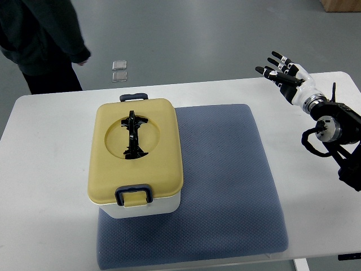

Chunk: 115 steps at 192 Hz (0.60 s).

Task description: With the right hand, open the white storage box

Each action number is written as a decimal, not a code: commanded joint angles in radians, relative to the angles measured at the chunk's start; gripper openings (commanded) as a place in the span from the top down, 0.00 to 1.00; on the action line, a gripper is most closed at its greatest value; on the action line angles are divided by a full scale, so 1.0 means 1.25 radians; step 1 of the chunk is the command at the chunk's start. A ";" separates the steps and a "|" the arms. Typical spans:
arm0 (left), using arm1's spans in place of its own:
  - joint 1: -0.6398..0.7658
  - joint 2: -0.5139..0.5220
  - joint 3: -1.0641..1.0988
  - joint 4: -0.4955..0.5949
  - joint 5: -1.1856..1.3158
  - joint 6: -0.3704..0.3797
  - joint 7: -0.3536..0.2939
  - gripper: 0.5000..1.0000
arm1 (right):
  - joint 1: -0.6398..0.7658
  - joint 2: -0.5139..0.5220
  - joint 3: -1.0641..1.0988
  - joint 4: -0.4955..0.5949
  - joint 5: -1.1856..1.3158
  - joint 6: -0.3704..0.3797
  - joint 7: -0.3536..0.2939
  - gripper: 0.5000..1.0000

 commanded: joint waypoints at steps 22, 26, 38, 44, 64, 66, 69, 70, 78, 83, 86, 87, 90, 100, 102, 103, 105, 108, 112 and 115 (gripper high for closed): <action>0.000 0.000 0.000 -0.001 0.000 0.000 -0.002 0.00 | 0.002 -0.004 0.000 -0.001 0.000 0.000 0.000 0.14; 0.000 0.000 0.000 -0.001 0.000 0.000 -0.002 0.00 | 0.002 -0.004 0.000 -0.001 0.000 0.000 0.000 0.14; 0.000 0.000 0.000 0.002 0.000 0.000 -0.002 0.00 | 0.002 -0.006 0.000 -0.001 0.000 0.000 0.000 0.14; 0.000 0.000 0.001 0.007 0.000 0.000 -0.002 0.00 | 0.002 -0.007 0.000 -0.001 0.000 0.000 0.000 0.14; 0.000 0.000 0.004 0.010 0.000 0.001 -0.002 0.00 | 0.002 -0.011 0.000 -0.001 0.000 0.001 0.000 0.14; 0.000 0.000 0.004 0.010 0.000 0.001 -0.002 0.00 | 0.002 -0.011 0.000 -0.001 0.000 0.000 0.000 0.14; 0.000 0.000 0.004 0.010 0.000 0.001 -0.002 0.00 | 0.002 -0.011 0.000 -0.001 0.000 0.001 0.000 0.14; 0.000 0.000 0.004 0.010 0.000 0.001 -0.002 0.00 | 0.002 -0.011 0.000 -0.001 0.000 0.001 0.000 0.14; 0.000 0.000 0.004 0.009 0.000 0.001 -0.002 0.00 | 0.002 -0.012 0.000 -0.001 0.000 0.001 0.000 0.14; 0.000 0.000 0.004 0.008 0.000 0.001 -0.002 0.00 | 0.002 -0.012 0.000 -0.001 0.000 0.003 0.000 0.14; 0.000 0.000 0.004 0.008 0.000 0.001 -0.002 0.00 | 0.002 -0.012 0.001 -0.001 0.000 0.004 0.000 0.14; 0.000 0.000 0.004 0.008 0.000 0.001 -0.002 0.00 | 0.002 -0.012 0.001 -0.001 0.000 0.005 0.000 0.14; 0.000 0.000 0.004 0.008 0.000 0.001 -0.002 0.00 | 0.003 -0.012 0.001 -0.001 -0.001 0.006 0.000 0.14; 0.000 0.000 0.002 0.008 0.000 0.001 -0.002 0.00 | 0.002 -0.010 0.002 -0.001 -0.001 0.009 0.001 0.14; 0.000 0.000 0.002 0.008 0.000 0.001 -0.002 0.00 | 0.003 -0.010 0.003 -0.001 -0.001 0.009 0.001 0.14; 0.000 0.000 0.002 0.008 0.000 0.001 -0.002 0.00 | 0.002 -0.010 0.003 -0.001 -0.001 0.009 0.001 0.14; 0.000 0.000 0.002 0.009 0.000 0.001 -0.002 0.00 | 0.002 -0.009 0.004 -0.001 -0.001 0.010 0.001 0.14; 0.000 0.000 0.002 0.009 0.000 0.001 -0.002 0.00 | 0.002 -0.009 0.004 -0.001 -0.001 0.010 0.001 0.14; 0.000 0.000 0.002 0.009 0.000 0.001 -0.002 0.00 | 0.002 -0.007 0.004 -0.001 0.000 0.010 0.001 0.14; 0.000 0.000 0.002 0.009 0.000 0.001 -0.001 0.00 | 0.002 -0.007 0.004 -0.001 0.000 0.010 0.001 0.14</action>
